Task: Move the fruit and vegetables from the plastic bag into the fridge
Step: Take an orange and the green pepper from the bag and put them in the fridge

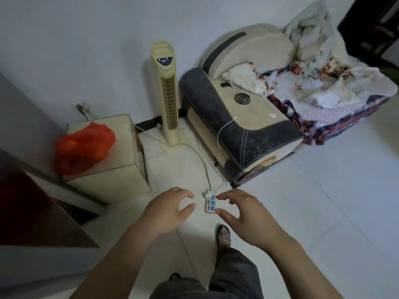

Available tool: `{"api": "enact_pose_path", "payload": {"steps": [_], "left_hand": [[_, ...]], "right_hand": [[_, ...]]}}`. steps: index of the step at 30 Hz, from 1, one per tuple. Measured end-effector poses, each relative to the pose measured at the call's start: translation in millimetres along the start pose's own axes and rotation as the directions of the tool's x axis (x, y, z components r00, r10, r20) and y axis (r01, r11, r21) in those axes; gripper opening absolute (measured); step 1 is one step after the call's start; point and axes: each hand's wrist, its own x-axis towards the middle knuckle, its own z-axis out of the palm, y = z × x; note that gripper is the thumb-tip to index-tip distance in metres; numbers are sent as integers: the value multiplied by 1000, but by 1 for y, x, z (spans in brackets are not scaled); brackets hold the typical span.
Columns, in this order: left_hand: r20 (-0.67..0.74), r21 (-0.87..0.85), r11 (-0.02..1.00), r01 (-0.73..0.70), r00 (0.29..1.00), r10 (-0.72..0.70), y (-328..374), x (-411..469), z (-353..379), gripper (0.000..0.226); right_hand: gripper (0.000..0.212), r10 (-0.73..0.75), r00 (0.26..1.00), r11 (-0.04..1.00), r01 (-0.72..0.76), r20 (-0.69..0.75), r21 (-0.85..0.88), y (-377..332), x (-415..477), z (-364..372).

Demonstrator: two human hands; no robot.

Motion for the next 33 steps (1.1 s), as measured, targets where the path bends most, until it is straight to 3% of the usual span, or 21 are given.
{"api": "enact_pose_path", "payload": {"steps": [4, 10, 17, 23, 28, 33], "left_hand": [[-98, -10, 983, 181, 978, -182, -16, 21, -20, 36], [-208, -182, 901, 395, 880, -428, -29, 48, -44, 35], [-278, -338, 808, 483, 769, -576, -57, 75, -70, 36], [-326, -403, 767, 499, 705, -629, -133, 108, -118, 32], [-234, -451, 723, 524, 712, -662, -212, 141, -161, 31], [-140, -488, 644, 589, 676, -724, -298, 151, -189, 31]], "right_hand": [[35, -182, 976, 983, 180, 122, 28, 5, 80, -15], [38, -384, 891, 916, 401, 242, -24, 3, 186, -41], [37, -459, 784, 862, 507, 417, -6, -24, 272, -25], [34, -500, 734, 825, 566, 459, -6, -74, 361, 4], [34, -468, 747, 842, 539, 472, -17, -118, 435, 33], [33, -430, 734, 846, 531, 526, -48, -159, 498, 76]]}}
